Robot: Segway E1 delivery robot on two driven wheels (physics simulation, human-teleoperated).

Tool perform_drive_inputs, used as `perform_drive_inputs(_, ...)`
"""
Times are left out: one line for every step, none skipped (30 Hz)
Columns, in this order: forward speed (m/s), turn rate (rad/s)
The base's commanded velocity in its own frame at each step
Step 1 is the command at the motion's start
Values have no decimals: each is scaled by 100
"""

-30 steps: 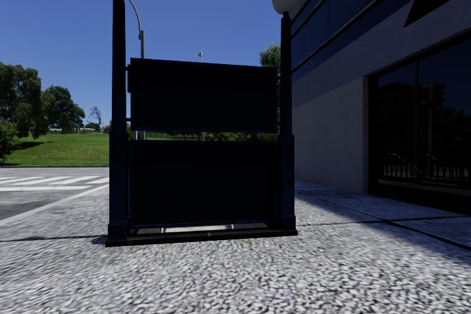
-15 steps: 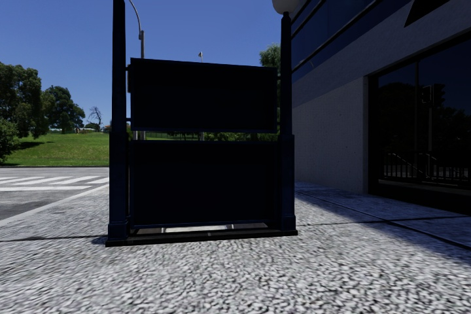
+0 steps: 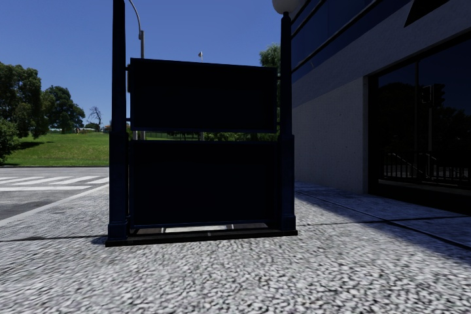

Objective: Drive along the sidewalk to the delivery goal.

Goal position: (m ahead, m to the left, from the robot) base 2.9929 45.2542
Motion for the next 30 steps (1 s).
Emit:
perform_drive_inputs(0,-13)
perform_drive_inputs(0,-13)
perform_drive_inputs(0,-13)
perform_drive_inputs(0,-13)
perform_drive_inputs(0,-13)
perform_drive_inputs(0,-13)
perform_drive_inputs(0,-13)
perform_drive_inputs(0,-13)
perform_drive_inputs(0,-13)
perform_drive_inputs(0,-14)
perform_drive_inputs(0,-15)
perform_drive_inputs(0,-15)
perform_drive_inputs(0,-19)
perform_drive_inputs(0,-24)
perform_drive_inputs(0,-25)
perform_drive_inputs(0,-25)
perform_drive_inputs(0,-26)
perform_drive_inputs(0,-26)
perform_drive_inputs(0,-26)
perform_drive_inputs(0,-26)
perform_drive_inputs(0,-26)
perform_drive_inputs(0,-26)
perform_drive_inputs(0,-26)
perform_drive_inputs(0,-26)
perform_drive_inputs(0,-26)
perform_drive_inputs(0,-26)
perform_drive_inputs(0,-26)
perform_drive_inputs(0,-26)
perform_drive_inputs(0,-26)
perform_drive_inputs(0,-26)
